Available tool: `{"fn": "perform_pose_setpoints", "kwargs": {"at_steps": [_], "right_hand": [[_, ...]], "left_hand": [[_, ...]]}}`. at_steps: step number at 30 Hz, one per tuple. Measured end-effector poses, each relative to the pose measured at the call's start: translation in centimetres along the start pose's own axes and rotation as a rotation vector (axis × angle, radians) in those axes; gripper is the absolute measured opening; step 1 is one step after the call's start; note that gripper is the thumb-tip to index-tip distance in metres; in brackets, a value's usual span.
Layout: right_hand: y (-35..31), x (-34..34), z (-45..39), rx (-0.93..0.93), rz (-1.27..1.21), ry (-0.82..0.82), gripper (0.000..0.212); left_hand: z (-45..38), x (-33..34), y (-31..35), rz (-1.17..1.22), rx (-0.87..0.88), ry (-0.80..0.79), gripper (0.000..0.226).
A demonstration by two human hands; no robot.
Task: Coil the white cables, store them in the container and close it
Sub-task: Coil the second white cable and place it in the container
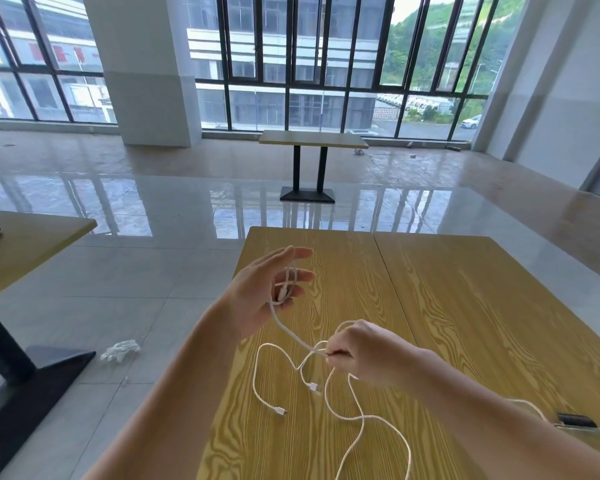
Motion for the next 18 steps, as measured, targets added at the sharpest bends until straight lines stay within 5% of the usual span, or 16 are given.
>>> {"fn": "perform_pose_setpoints", "kwargs": {"at_steps": [18], "right_hand": [[3.1, -2.7, -0.6, 0.167, -0.224, 0.328, 0.013]], "left_hand": [[0.2, -0.8, -1.3, -0.135, 0.026, 0.007, 0.027]]}}
Point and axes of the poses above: each hand's wrist, its own z-axis away from the middle knuckle, its own x-axis out of the palm, y = z × x, the point moved 6 cm from there along -z, towards the middle knuckle, and after that the axes turned 12 degrees about x, right-handed, at the moved point
